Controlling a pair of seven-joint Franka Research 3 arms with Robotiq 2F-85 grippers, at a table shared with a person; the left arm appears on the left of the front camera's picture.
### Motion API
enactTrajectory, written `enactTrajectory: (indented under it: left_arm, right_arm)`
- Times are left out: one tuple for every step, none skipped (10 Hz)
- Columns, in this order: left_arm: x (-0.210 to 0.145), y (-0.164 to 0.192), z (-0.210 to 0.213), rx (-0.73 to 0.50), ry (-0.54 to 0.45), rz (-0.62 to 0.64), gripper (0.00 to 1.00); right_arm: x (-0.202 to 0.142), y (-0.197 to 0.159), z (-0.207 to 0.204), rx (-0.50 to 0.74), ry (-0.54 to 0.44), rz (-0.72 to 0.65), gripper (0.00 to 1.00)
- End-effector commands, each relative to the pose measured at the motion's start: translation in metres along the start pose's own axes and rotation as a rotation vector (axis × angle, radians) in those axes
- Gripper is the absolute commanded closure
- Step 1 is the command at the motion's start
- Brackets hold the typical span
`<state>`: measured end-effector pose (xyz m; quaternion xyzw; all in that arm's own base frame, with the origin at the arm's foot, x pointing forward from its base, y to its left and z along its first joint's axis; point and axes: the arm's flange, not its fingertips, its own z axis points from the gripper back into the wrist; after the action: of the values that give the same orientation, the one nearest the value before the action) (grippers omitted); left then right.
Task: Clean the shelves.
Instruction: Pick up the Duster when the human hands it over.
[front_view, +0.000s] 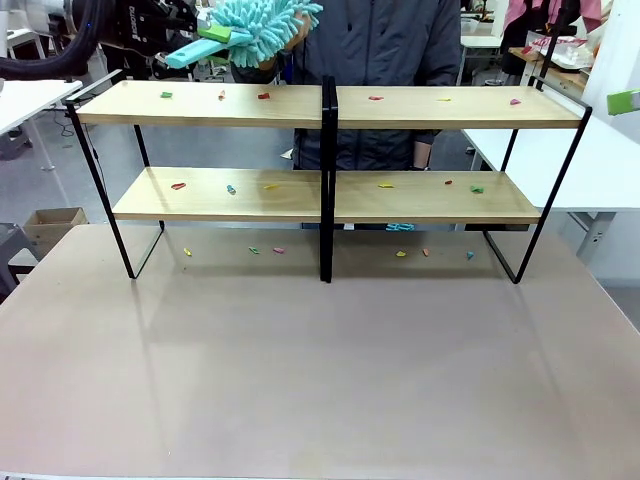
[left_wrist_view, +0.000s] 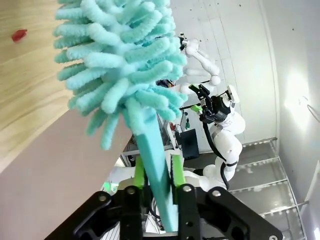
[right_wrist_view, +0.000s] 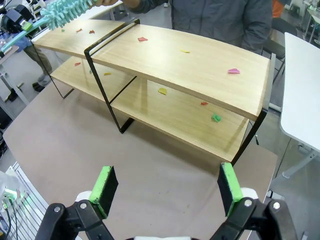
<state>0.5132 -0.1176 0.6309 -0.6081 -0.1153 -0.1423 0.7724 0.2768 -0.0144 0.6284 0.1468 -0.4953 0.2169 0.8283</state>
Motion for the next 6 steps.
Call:
enactTrajectory:
  left_arm:
    - [-0.007,-0.002,0.005,-0.030,-0.016,-0.036,1.00]
    - [-0.008,-0.003,0.007,-0.030,-0.018,-0.045,1.00]
    - [-0.013,-0.007,0.009,-0.050,0.009,-0.054,1.00]
    - [-0.023,-0.015,0.022,-0.061,0.055,-0.084,1.00]
    - [-0.039,-0.026,0.049,-0.085,0.144,-0.129,1.00]
    - [-0.063,-0.037,0.098,-0.083,0.249,-0.194,1.00]
  right_arm:
    - [0.000,-0.001,0.000,0.001,-0.002,0.000,0.00]
    - [0.000,-0.001,0.000,0.001,-0.002,0.000,0.00]
    - [0.000,-0.001,0.000,0.001,-0.002,0.000,0.00]
    - [0.000,-0.001,0.000,0.001,-0.002,0.000,0.00]
    - [0.000,-0.001,0.000,0.001,-0.002,0.000,0.00]
    - [0.000,-0.001,0.000,0.001,-0.002,0.000,0.00]
